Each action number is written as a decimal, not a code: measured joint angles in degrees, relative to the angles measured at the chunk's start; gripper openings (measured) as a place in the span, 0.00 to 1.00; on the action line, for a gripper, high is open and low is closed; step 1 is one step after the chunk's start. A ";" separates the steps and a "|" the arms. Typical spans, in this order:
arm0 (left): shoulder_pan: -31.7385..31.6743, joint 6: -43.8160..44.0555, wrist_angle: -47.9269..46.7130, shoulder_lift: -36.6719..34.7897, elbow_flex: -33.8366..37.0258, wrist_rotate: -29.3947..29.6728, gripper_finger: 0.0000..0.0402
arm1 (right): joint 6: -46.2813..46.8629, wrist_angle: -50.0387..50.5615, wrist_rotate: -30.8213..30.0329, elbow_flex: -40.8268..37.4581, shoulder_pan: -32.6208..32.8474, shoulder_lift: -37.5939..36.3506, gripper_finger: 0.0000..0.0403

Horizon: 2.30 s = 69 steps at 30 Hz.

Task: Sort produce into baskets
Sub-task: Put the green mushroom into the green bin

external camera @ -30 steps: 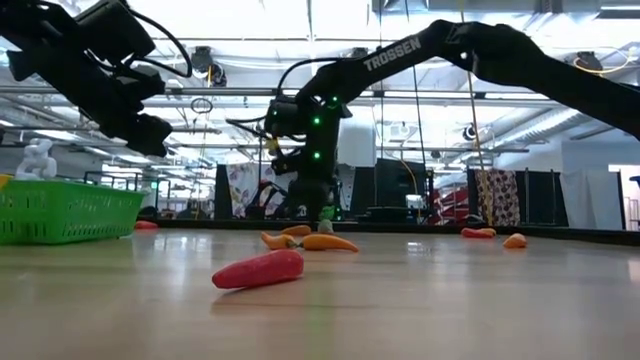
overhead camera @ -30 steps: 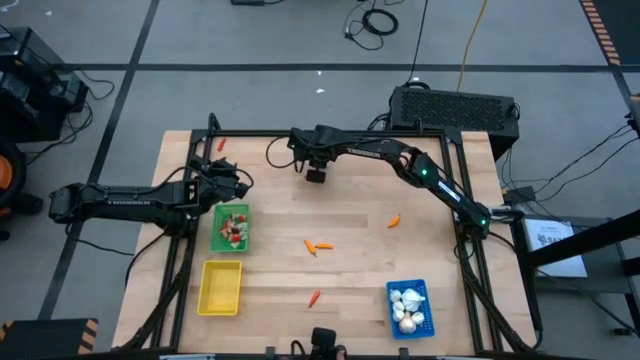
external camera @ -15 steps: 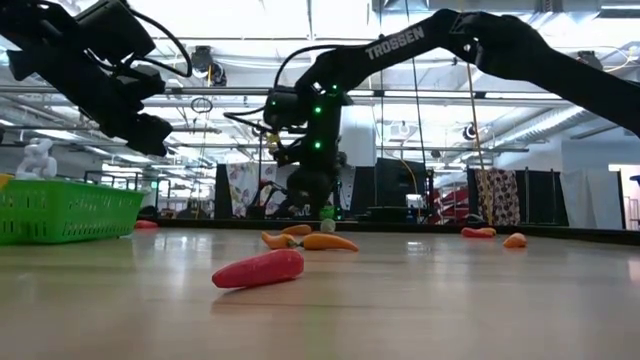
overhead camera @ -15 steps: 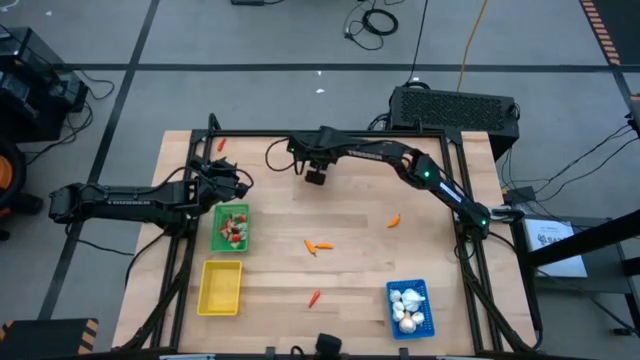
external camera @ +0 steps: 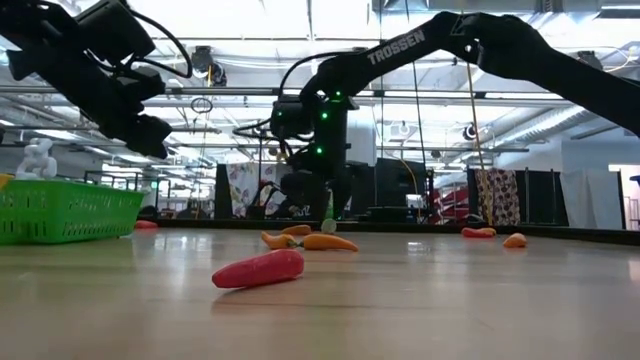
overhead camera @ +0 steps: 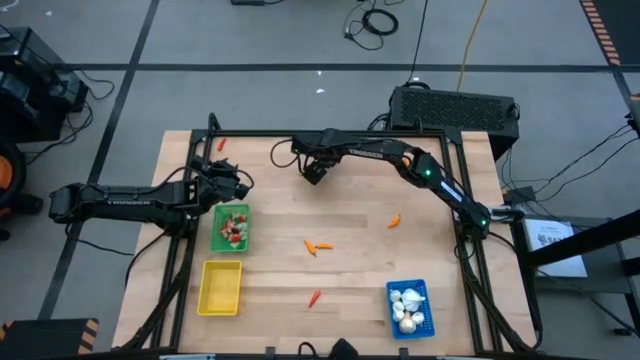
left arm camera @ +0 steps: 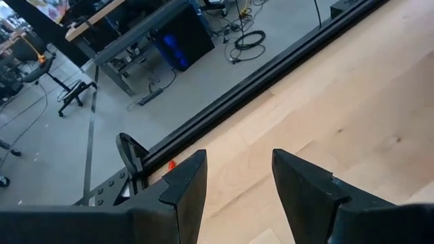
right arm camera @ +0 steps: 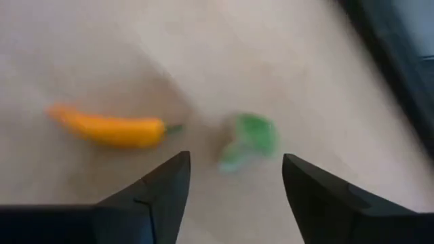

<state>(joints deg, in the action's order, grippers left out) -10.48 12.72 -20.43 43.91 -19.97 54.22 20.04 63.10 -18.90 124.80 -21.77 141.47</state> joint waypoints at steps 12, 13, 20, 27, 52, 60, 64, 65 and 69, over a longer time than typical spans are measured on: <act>0.00 1.57 -1.25 0.01 0.92 -2.43 0.44 | 4.83 1.51 -5.38 -1.89 2.60 -0.40 0.55; 0.00 1.57 -1.33 -0.01 0.92 -2.87 0.44 | 4.85 1.34 -5.23 -1.87 2.76 -0.48 0.55; 0.00 3.57 -1.66 -0.01 0.92 -6.41 0.44 | 4.90 7.47 -8.31 -1.87 5.23 -1.07 0.55; 0.00 5.46 -3.32 -0.01 0.92 -9.56 0.44 | 8.06 9.31 -15.72 -14.95 6.89 -14.16 0.55; -0.15 4.74 -1.16 -0.01 0.92 -7.31 0.44 | 17.60 -77.03 -12.40 -65.74 6.33 -28.04 0.55; -0.15 3.40 -1.37 -0.01 0.92 -7.24 0.44 | 10.28 -81.29 -15.23 -65.71 9.43 -25.09 0.55; -0.15 2.90 -1.33 0.00 0.92 -6.74 0.44 | 11.94 -82.04 -16.66 -65.59 9.40 -24.22 0.55; -0.15 2.90 -1.24 0.00 0.92 -6.66 0.44 | 12.80 -82.27 -16.57 -65.66 9.37 -23.64 0.55; -0.15 2.02 -0.85 -0.01 0.92 -5.99 0.44 | 13.50 -87.07 -15.98 -65.58 9.37 -19.21 0.55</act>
<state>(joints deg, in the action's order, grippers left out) -10.63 14.74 -21.28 43.90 -19.05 48.23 33.54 -23.97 -34.87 59.22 -12.40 122.26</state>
